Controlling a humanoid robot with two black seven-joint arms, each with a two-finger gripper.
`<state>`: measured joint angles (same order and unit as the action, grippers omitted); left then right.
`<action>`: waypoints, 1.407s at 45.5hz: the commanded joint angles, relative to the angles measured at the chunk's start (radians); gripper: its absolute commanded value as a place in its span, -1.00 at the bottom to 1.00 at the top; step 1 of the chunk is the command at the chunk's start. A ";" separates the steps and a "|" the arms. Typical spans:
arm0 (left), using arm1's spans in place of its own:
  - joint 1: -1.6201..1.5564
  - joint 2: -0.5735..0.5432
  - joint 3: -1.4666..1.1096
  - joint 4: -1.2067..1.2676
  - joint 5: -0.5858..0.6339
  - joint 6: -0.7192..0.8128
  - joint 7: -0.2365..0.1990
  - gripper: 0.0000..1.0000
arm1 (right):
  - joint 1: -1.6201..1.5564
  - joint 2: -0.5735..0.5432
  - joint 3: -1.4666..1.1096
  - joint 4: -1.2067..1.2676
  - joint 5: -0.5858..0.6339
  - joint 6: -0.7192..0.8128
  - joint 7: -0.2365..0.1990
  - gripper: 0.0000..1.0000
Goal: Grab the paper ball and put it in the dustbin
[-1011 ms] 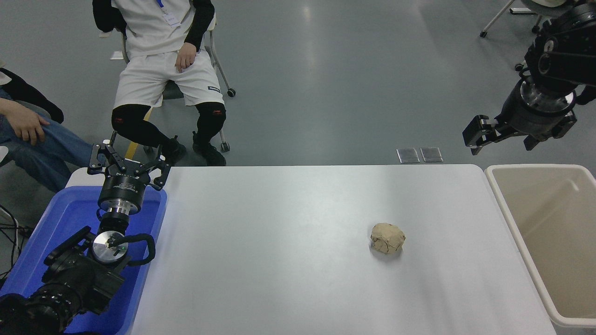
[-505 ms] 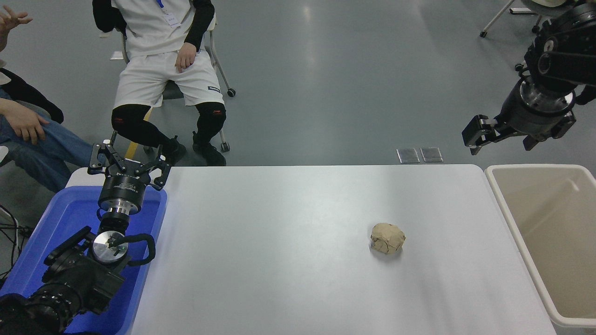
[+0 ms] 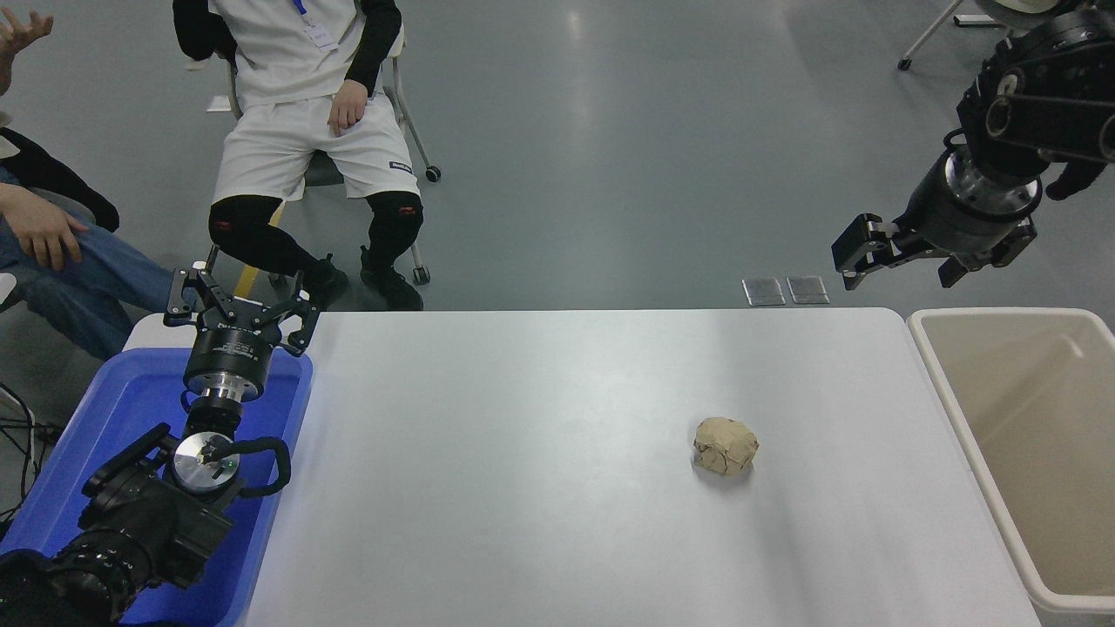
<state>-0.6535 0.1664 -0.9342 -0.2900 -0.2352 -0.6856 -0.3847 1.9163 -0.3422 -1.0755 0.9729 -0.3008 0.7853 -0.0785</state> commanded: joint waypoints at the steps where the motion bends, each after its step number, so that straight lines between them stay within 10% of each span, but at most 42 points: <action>1: 0.000 0.001 0.000 0.000 0.001 0.000 0.000 0.98 | -0.075 0.034 0.071 -0.003 -0.004 0.000 -0.003 1.00; 64: 0.000 0.001 0.000 0.000 0.001 0.000 0.001 0.98 | -0.545 0.169 0.474 -0.275 -0.259 -0.084 -0.006 1.00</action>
<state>-0.6535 0.1670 -0.9342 -0.2899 -0.2346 -0.6856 -0.3840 1.4578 -0.2423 -0.6394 0.7898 -0.5328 0.7184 -0.0839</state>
